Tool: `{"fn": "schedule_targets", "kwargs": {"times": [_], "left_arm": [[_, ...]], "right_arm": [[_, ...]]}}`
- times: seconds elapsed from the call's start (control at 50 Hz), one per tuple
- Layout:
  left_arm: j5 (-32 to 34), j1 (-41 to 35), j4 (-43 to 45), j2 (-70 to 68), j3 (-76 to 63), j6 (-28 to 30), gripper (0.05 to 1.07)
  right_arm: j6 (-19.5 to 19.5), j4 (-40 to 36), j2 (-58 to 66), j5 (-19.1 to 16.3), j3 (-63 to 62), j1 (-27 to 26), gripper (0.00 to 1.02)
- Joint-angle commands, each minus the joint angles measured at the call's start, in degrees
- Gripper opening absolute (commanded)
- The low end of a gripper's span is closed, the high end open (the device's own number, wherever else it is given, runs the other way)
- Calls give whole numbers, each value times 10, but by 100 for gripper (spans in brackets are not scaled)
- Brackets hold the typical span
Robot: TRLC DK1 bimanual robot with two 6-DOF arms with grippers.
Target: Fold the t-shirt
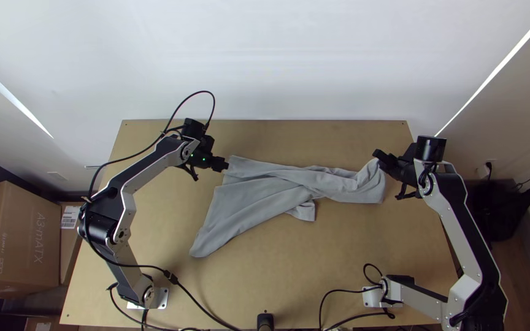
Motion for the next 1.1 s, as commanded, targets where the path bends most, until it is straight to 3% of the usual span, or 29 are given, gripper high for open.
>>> {"fn": "schedule_targets", "kwargs": {"times": [0.0, 0.68, 0.7, 0.8, 1.08], "left_arm": [[-6, -8, 7, 18, 21, -8, 64], [-23, -38, 9, 68, 33, -9, 64], [-23, -39, 9, 68, 32, -9, 58], [-35, -39, 31, 66, 27, -19, 9], [-36, -24, 30, 41, 27, -28, 8]], "right_arm": [[13, 5, -3, 6, -14, 4, 2], [13, 21, -2, 6, -29, 0, 2], [13, 21, -2, 6, -31, 0, 2], [13, 24, -2, 6, -34, 0, 2], [13, 35, -5, 6, -53, 0, 2]]}}
